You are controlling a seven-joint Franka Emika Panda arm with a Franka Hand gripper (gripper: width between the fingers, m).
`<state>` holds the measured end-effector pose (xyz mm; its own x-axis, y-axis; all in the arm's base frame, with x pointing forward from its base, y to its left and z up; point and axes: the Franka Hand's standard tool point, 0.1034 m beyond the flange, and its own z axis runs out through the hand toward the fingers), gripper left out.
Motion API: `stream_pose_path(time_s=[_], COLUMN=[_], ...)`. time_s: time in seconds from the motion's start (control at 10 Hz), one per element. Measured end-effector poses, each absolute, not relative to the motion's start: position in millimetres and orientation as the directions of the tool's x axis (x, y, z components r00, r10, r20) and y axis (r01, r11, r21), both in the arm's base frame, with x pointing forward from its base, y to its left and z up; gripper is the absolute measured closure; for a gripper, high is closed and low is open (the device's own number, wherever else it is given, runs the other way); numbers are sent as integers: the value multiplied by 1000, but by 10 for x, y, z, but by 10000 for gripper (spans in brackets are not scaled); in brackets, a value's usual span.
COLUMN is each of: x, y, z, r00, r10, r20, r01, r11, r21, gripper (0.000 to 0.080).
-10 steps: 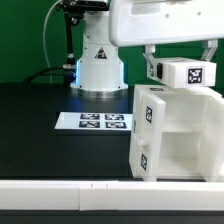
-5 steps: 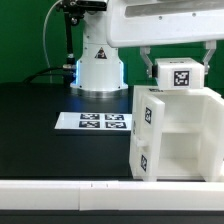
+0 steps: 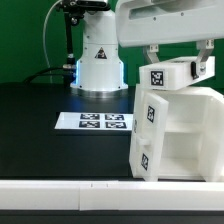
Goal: Assemble cabinet
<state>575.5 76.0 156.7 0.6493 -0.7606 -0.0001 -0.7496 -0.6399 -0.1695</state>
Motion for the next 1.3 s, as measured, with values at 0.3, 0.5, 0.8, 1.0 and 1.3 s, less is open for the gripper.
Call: stream_pose_path(time_s=[0.3, 0.5, 0.8, 1.0, 1.3], x=[5732, 5762, 5771, 5770, 5747], y=[727, 733, 733, 727, 749], z=[1548, 1562, 1563, 1558, 1525], r00=[395, 135, -20, -153, -516], r10=[-916, -981, -986, -968, -816], r20=[-75, -138, -168, -199, -262], r01=[-911, -980, -988, -976, -838], r11=[-380, -112, 45, 180, 543], r21=[-164, -163, -150, -126, -43], gripper=[246, 246, 246, 246, 246])
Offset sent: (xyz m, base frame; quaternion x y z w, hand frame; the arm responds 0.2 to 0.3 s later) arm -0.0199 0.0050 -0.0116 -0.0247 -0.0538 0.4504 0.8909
